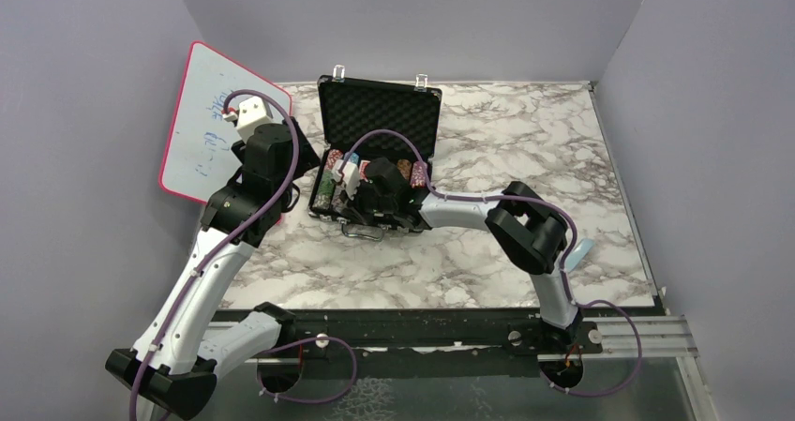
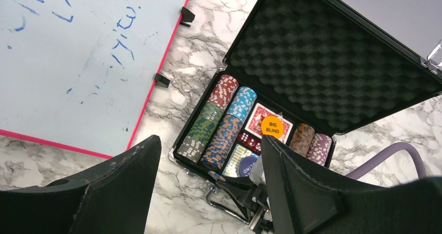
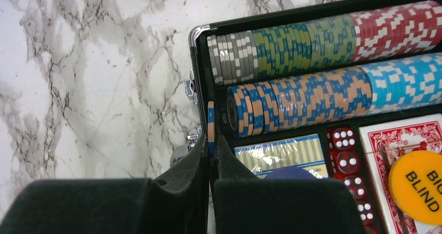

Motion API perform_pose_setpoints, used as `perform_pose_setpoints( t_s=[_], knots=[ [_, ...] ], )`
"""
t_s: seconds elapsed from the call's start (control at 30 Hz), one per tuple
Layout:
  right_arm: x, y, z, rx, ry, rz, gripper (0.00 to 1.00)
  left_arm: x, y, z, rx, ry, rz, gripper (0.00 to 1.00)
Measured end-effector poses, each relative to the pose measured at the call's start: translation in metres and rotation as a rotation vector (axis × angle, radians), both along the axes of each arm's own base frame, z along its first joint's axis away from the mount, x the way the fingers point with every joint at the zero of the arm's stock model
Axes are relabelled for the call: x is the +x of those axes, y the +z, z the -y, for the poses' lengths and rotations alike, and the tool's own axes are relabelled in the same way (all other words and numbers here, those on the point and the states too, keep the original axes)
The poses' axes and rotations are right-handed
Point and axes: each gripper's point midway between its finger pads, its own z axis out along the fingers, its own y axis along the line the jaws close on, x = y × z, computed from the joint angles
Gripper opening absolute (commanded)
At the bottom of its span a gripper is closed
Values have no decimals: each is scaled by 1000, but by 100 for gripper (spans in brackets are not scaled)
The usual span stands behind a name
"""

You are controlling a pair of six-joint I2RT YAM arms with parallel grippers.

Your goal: Pack up texas hold em set

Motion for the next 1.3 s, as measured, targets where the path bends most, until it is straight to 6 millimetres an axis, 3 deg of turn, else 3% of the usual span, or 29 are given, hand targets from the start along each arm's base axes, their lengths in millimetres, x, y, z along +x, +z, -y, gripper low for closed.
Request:
perform_pose_setpoints(
  t_s=[0.27,0.43,0.67,1.0,1.13,1.3],
  knots=[
    [4,7,-5,16,-5,14,5,0,0,-2,4,9,1,73],
    [12,12,-11,23,-6,42,11,-1,0,-4,9,18,3,73],
    [13,-4,-9,-12,0,46,20,-1,-1,-4,10,19,0,73],
    [19,-2,-7,-8,-60,16,30,-1,0,-6,17,28,2,73],
    [15,15,3,19,-115,-8,36,-1,0,-8,22,34,2,73],
    [25,77,30,103,-247,54,55,-3,1,-8,17,33,8,74]
  ],
)
